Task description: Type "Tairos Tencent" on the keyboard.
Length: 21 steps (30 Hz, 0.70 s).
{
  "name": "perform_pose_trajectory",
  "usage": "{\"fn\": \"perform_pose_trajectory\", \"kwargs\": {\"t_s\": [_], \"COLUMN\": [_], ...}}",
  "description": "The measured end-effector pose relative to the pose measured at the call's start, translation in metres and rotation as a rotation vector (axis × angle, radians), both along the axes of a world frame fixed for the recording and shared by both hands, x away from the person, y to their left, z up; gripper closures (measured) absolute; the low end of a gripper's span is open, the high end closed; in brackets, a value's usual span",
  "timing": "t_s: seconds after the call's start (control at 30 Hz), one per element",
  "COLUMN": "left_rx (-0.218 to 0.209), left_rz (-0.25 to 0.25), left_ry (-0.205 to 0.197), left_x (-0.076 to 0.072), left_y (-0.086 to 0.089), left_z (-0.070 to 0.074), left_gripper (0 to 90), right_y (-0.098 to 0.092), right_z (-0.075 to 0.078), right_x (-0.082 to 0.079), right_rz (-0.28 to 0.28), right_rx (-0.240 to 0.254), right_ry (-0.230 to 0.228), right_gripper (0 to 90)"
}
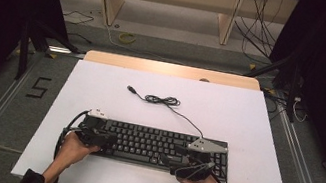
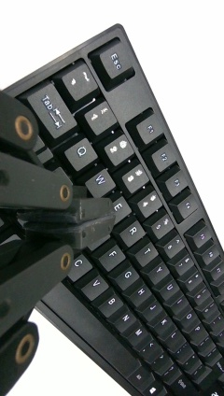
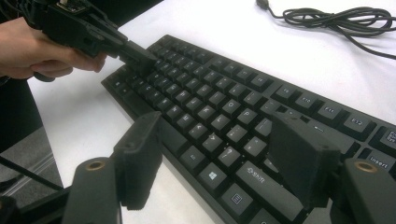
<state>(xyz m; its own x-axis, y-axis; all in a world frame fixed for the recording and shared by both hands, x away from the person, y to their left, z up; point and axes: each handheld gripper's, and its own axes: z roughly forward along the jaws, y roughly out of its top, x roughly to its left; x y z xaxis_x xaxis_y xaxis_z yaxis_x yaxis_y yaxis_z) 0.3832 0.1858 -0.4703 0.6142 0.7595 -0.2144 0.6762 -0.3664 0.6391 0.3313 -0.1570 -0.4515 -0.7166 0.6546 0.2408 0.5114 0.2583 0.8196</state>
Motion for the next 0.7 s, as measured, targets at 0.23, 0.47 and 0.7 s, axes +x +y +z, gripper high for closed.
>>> {"fn": "perform_pose_trajectory", "kwargs": {"t_s": [0.23,0.47,0.7], "left_rx": [0.011,-0.014,-0.104], "left_rz": [0.005,0.023,0.034], "left_ry": [0.004,-0.021,-0.056], "left_x": [-0.001,-0.002,-0.004], "left_y": [-0.003,0.000,0.005], "left_z": [-0.003,-0.001,0.008], "left_gripper": [89.8,89.1,70.1], "right_y": [0.000,0.001,-0.001], "right_z": [-0.001,-0.001,-0.001], "right_x": [-0.001,-0.001,-0.001], "right_rz": [-0.001,0.000,-0.010], "right_rx": [-0.005,-0.006,-0.001], "right_ry": [0.002,-0.002,-0.002], "right_gripper": [35.9,35.9,35.7]}}
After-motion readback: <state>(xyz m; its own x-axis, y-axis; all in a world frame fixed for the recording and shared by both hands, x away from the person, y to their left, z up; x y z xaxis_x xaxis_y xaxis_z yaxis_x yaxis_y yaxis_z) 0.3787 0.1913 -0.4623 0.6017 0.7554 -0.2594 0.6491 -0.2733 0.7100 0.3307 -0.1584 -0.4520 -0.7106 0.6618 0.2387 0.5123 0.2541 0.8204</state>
